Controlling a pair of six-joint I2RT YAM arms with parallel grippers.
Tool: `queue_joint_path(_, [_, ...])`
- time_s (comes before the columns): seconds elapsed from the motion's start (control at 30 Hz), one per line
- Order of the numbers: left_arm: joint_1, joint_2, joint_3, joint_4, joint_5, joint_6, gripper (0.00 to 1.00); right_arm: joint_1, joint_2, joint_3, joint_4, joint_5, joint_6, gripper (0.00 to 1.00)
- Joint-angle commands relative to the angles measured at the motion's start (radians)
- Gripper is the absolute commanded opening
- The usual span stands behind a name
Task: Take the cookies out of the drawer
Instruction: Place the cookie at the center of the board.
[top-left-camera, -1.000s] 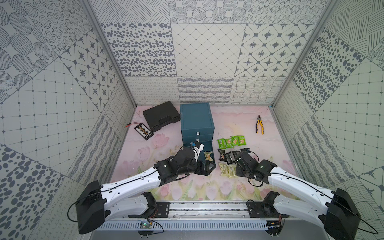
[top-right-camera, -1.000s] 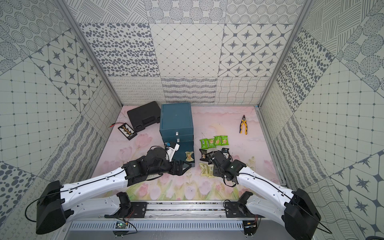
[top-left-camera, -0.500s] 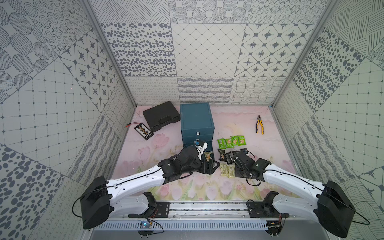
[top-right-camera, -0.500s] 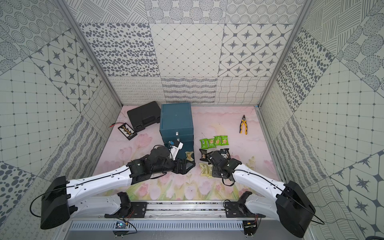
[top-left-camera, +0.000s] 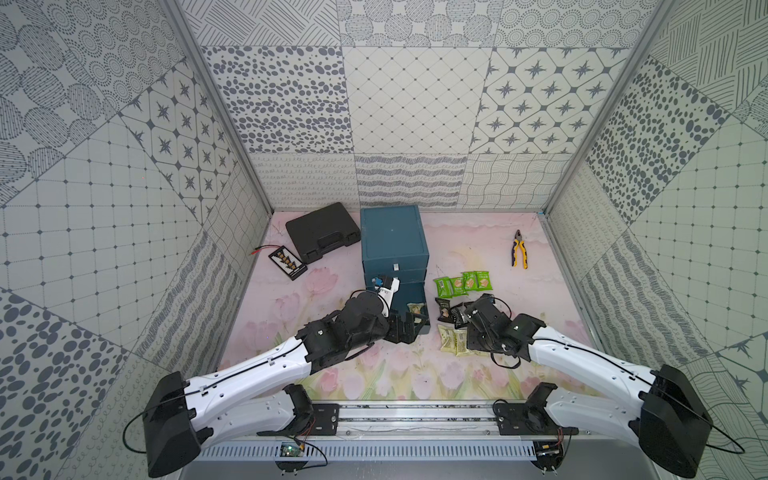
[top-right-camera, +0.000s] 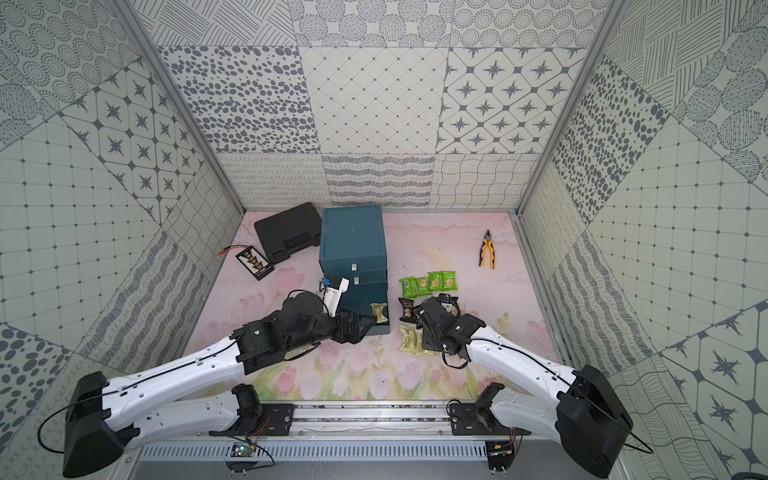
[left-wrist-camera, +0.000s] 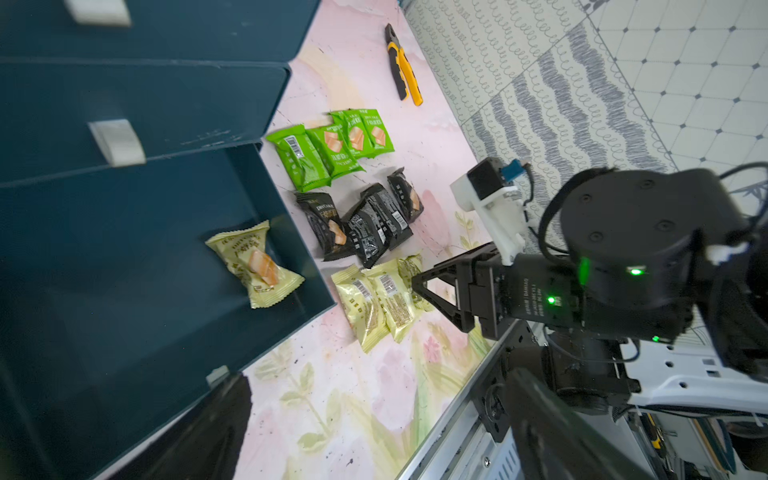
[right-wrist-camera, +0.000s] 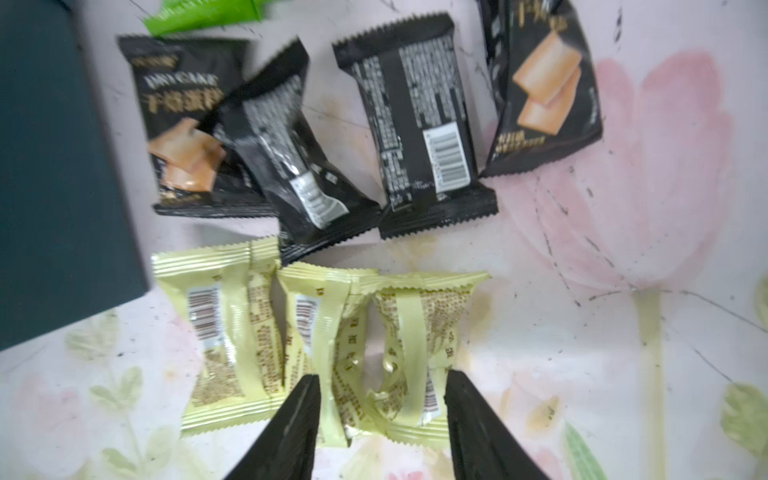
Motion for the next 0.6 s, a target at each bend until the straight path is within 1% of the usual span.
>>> queue_joint_path(0.0, [0.1, -0.053, -0.014, -0.101, -0.007, 0.073, 0.99, 0.016, -0.052, 0.093, 0.017, 0.023, 0.006, 0.55])
queue_joint_path(0.13, [0.202, -0.129, -0.102, -0.062, 0.087, 0.067, 0.99, 0.043, -0.024, 0.197, 0.049, 0.014, 0.005, 0.55])
queue_joint_path(0.23, [0.25, -0.183, -0.148, -0.068, 0.108, 0.047, 0.99, 0.114, 0.057, 0.283, 0.045, 0.048, 0.0, 0.56])
queue_joint_path(0.3, [0.262, -0.204, -0.164, -0.09, 0.103, 0.042, 0.99, 0.171, 0.104, 0.328, 0.043, 0.089, 0.004, 0.57])
queue_joint_path(0.37, [0.272, -0.226, -0.18, -0.108, 0.093, 0.036, 0.99, 0.209, 0.149, 0.361, 0.05, 0.103, 0.021, 0.58])
queue_joint_path(0.57, [0.307, -0.284, -0.24, -0.096, 0.1, -0.01, 0.99, 0.252, 0.304, 0.432, 0.098, 0.093, 0.036, 0.58])
